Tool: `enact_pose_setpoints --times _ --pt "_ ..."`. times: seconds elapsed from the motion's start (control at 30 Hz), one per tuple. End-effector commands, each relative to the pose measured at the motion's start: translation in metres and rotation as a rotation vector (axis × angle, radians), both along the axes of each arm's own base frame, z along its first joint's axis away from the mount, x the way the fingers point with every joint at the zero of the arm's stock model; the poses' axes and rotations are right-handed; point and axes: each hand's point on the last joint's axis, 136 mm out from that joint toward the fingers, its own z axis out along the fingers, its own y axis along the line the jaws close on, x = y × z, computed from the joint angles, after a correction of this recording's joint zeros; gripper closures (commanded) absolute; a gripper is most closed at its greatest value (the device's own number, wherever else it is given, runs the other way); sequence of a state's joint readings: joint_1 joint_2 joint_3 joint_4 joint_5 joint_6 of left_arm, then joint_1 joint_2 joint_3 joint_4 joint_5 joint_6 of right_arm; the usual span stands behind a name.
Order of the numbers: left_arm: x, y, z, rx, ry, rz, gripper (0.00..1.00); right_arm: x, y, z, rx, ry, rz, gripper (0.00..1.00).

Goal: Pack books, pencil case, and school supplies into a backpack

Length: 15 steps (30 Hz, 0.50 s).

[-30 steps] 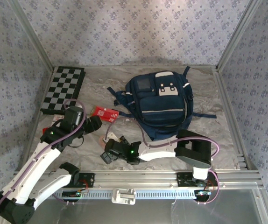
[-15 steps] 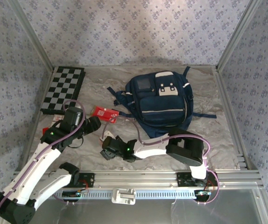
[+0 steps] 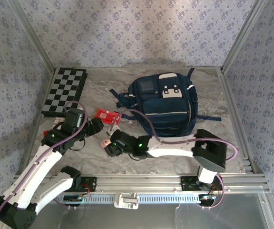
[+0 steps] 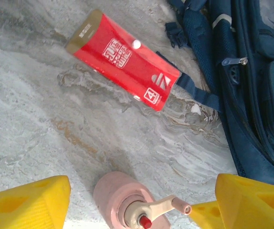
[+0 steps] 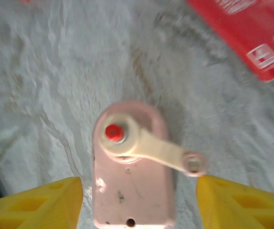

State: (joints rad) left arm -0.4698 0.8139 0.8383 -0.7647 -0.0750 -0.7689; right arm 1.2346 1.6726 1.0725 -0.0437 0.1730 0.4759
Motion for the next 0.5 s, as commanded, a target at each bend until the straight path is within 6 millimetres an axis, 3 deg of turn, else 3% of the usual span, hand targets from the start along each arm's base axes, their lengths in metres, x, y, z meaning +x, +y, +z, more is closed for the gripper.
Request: enact_pose_setpoints --times 0.0,0.13,0.3,0.47 --pt "0.011 -0.005 0.023 -0.013 -0.058 -0.021 0.21 -0.004 -0.029 0.006 -0.003 0.098 -0.036 0.35" --pt "0.016 -0.005 0.024 -0.011 -0.062 -0.008 0.22 -0.01 -0.034 -0.003 -0.11 0.049 -0.001 0.29" --pt "0.012 0.002 0.022 -0.003 -0.077 0.02 0.22 -0.022 -0.017 -0.027 -0.124 0.032 0.032 0.14" --pt "0.006 0.01 0.016 0.018 -0.056 0.042 0.22 -0.01 -0.001 -0.045 -0.189 -0.01 0.019 0.04"
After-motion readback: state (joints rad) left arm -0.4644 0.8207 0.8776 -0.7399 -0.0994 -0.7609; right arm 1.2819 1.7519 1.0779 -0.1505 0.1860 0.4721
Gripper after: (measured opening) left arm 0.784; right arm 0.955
